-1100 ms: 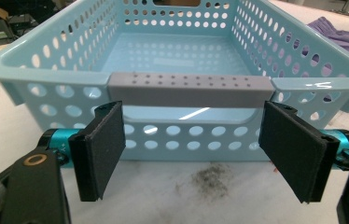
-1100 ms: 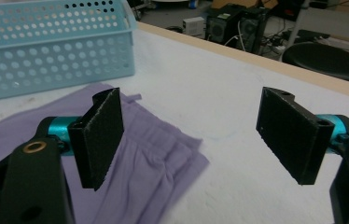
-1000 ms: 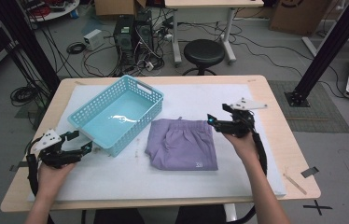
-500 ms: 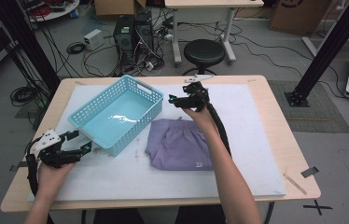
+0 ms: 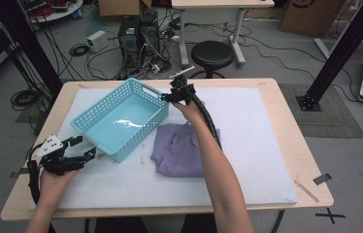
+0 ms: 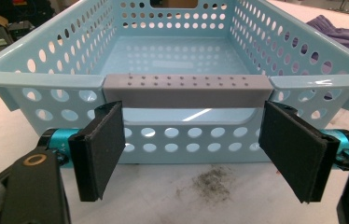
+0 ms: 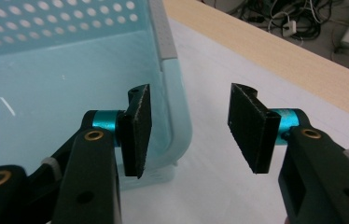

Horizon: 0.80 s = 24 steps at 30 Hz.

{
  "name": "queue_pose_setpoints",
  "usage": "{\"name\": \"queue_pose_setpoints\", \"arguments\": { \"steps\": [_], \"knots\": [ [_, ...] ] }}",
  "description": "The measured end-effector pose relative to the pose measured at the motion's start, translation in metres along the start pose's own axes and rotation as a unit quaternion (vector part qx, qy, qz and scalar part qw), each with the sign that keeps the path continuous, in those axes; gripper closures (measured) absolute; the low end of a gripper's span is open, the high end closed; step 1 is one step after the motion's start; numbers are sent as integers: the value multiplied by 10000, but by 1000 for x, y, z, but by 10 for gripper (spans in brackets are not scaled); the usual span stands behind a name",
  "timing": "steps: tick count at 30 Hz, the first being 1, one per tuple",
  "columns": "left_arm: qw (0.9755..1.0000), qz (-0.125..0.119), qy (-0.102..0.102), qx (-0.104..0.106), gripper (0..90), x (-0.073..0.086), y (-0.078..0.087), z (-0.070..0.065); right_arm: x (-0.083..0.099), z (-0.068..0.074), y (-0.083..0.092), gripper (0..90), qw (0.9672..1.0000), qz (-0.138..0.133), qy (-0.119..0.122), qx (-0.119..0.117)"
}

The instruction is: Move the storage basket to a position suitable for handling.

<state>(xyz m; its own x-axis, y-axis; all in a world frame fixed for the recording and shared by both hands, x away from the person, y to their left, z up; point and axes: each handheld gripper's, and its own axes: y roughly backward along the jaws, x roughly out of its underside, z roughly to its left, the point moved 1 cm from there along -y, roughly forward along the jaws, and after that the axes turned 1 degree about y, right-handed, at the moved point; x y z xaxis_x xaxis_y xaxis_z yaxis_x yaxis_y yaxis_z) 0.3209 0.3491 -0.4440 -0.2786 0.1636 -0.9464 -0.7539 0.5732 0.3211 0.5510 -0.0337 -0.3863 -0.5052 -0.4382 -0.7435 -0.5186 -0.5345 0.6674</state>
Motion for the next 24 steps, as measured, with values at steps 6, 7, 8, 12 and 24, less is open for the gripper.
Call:
{"name": "queue_pose_setpoints", "arguments": {
  "steps": [6,7,8,12,24],
  "knots": [
    [10000,-11,19,-38,225,-7,-10,-1,1,2,-3,782,9998,215,34,37],
    [10000,4,-28,-24,225,-9,-14,-1,2,1,-2,784,9996,258,74,111],
    [10000,28,-60,6,225,-11,-18,0,3,-3,1,788,9995,277,9,135],
    [9999,49,-126,-78,227,-21,-41,-1,13,-19,16,790,9985,237,-369,337],
    [9998,94,91,125,261,-43,-110,-12,57,-68,77,800,9832,-236,-1556,921]
  ]
}}
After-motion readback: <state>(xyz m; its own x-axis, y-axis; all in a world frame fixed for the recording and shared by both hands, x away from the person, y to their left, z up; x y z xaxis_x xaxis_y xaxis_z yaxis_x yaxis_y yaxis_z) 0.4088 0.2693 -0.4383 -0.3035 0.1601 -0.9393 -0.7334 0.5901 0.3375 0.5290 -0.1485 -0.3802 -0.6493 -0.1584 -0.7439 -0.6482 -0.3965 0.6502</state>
